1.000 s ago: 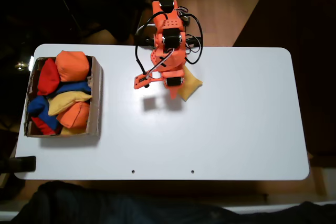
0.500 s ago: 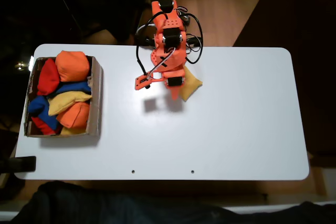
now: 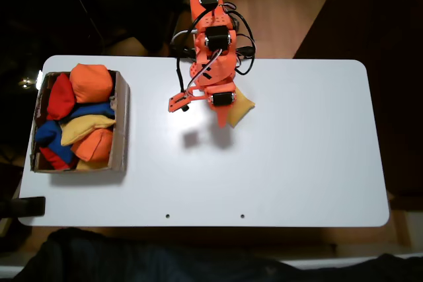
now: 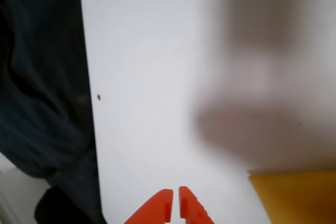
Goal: Grasp a bag and put it in the box.
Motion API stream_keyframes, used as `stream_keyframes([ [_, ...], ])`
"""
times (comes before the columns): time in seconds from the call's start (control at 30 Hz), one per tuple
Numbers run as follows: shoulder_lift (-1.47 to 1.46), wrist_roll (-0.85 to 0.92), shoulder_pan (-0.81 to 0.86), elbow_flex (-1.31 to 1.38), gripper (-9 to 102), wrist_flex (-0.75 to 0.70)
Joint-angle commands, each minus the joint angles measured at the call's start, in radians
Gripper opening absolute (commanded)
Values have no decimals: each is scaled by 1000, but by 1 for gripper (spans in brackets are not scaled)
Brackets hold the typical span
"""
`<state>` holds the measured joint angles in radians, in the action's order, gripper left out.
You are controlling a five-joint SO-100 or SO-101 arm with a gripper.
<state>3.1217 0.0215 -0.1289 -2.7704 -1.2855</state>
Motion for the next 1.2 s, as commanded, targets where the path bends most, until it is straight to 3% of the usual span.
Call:
stream_keyframes([
  [0.0, -31, 5, -11, 67, 0, 17],
  [0.57, -173, -3, -35, 212, 0, 23],
  [1.17, -479, 5, -167, 460, 0, 18],
])
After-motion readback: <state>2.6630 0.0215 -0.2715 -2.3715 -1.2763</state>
